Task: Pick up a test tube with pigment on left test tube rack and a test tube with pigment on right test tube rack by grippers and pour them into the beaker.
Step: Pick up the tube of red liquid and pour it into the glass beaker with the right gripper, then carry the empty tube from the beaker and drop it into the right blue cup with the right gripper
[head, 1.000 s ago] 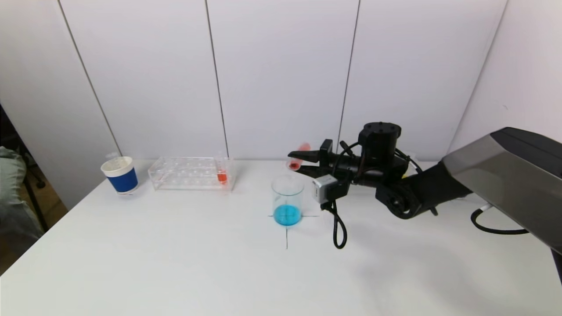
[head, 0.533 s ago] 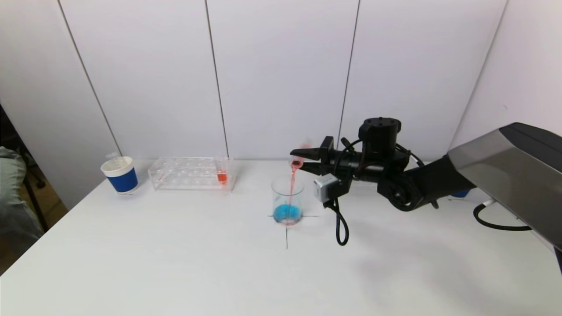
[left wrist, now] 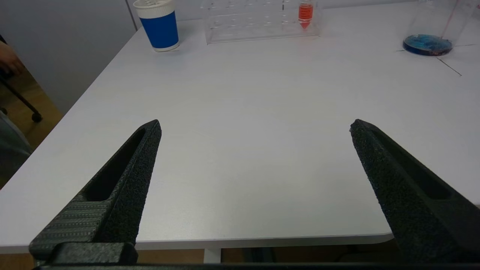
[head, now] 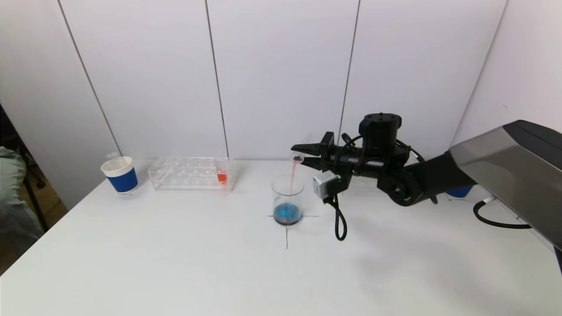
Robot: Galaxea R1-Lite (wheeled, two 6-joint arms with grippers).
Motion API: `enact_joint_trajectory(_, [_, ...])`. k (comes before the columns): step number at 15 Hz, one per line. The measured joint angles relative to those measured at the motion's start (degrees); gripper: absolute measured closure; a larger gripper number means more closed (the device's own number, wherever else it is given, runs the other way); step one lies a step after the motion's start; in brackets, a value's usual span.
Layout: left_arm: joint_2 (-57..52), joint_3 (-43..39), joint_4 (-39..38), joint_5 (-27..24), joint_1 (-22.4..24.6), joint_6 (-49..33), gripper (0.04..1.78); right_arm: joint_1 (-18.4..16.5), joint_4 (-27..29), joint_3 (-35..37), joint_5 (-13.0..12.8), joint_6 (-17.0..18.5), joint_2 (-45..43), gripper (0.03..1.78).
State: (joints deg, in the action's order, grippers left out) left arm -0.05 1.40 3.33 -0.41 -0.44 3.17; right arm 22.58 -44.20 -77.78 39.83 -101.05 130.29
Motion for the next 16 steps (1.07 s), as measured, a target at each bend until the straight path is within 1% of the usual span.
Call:
enact_joint_trajectory(2, [0.0, 0.0, 0.0, 0.0, 0.0, 0.0, 0.06, 0.0, 0.6, -0.5, -0.9, -1.4, -0.1, 1.35])
enact_joint_trajectory(5, [0.0, 0.0, 0.0, 0.0, 0.0, 0.0, 0.06, 0.3, 1.1, -1.0, -1.2, -3.8, -0.2, 1.35])
enact_joint_trajectory(6, [0.0, 0.0, 0.0, 0.0, 0.0, 0.0, 0.06, 0.4, 1.6, -1.3, -1.7, -4.8, -0.3, 1.35])
enact_joint_trajectory(11, [0.0, 0.0, 0.0, 0.0, 0.0, 0.0, 0.06, 0.9, 2.8, -1.6, -2.3, -8.6, -1.0, 1.35])
enact_joint_trajectory(12, [0.0, 0.0, 0.0, 0.0, 0.0, 0.0, 0.06, 1.0, 2.9, -1.7, -2.6, -9.1, -1.1, 1.35])
enact_joint_trajectory(16, [0.0, 0.0, 0.0, 0.0, 0.0, 0.0, 0.06, 1.2, 4.1, -1.7, -2.9, -9.3, -1.4, 1.35])
